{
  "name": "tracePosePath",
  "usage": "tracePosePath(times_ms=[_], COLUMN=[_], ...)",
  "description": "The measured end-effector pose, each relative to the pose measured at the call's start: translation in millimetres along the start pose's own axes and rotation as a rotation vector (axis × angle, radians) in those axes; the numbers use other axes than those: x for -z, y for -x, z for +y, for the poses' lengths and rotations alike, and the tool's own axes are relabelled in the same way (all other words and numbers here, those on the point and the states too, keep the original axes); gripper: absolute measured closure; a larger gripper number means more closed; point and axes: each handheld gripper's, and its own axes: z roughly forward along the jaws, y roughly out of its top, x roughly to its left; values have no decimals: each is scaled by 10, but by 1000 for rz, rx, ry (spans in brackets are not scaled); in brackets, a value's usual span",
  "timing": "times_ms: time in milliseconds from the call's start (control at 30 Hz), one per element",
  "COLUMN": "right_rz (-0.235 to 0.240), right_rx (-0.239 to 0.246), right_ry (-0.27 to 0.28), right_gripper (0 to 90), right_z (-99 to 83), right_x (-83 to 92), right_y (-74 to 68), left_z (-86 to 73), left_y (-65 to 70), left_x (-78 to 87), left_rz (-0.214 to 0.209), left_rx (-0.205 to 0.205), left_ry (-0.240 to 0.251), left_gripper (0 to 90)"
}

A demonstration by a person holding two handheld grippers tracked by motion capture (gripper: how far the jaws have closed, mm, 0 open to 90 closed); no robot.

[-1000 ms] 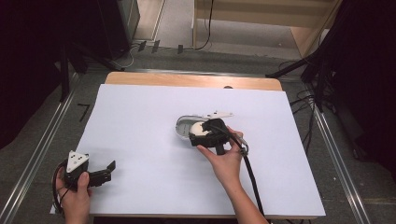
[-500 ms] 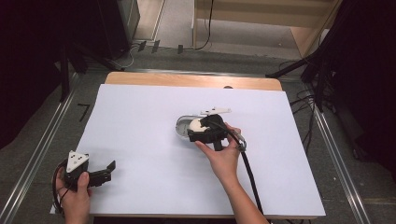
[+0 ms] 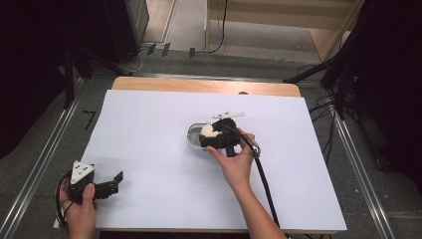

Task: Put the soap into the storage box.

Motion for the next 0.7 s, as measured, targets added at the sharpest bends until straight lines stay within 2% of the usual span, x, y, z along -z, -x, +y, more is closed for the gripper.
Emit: tracePosePath(times_ms=[700], right_rz=[-19], right_rx=[-18], right_ry=[-24], right_gripper=[250], right_z=[48], right_x=[-165], right_y=[18], left_z=[0], left_y=[1], left_x=[0], left_rz=[0], left_rx=[1], left_ry=[0], left_gripper=[4])
